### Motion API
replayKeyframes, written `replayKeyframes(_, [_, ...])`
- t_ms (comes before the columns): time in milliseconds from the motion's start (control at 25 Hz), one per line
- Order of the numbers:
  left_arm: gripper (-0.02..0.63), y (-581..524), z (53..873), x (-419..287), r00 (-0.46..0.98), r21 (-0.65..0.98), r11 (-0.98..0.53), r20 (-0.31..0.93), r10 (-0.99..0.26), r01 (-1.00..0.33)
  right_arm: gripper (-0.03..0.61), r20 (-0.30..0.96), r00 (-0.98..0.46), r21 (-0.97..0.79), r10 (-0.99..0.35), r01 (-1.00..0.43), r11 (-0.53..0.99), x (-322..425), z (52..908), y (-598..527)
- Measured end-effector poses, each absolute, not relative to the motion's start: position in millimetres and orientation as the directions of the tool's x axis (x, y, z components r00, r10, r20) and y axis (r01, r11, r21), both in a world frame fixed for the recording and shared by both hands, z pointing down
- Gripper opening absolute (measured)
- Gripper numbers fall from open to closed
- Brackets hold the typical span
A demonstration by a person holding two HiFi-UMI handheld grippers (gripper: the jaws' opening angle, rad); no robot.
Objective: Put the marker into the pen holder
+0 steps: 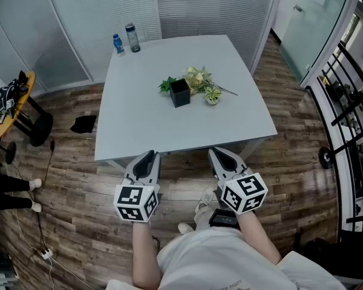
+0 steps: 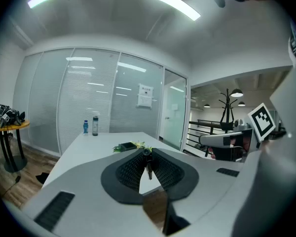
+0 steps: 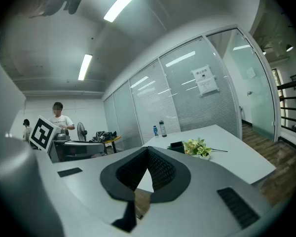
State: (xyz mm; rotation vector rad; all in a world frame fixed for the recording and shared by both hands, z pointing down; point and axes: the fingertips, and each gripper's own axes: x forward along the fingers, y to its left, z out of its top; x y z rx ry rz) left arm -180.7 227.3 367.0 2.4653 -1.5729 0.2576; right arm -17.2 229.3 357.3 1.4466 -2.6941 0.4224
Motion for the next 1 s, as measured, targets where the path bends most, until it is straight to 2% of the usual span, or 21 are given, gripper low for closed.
replayKeyframes(400, [0.054, 230.4, 367.3, -177.2, 0.404, 0.092, -0.394, 0.256, -0.878, -0.915, 0.015, 0.191, -0.552, -0.203, -0.812, -0.831, 0.517, -2.5, 355.6, 235.6])
replayKeyframes(680, [0.054, 225.1, 369.3, -174.0, 0.414, 0.113, -0.399, 0.259, -0.873, -0.91, 0.017, 0.128, -0.552, -0.261, -0.824, -0.82, 0.509, 16.2, 349.4, 235.8])
replayKeyframes(1000, [0.054, 159.7, 383.2, -165.8, 0.405, 0.117, -0.388, 0.288, -0.868, -0.914, 0.017, 0.207, -0.537, -0.254, -0.818, -0.837, 0.485, 28.2, 379.3, 172.0])
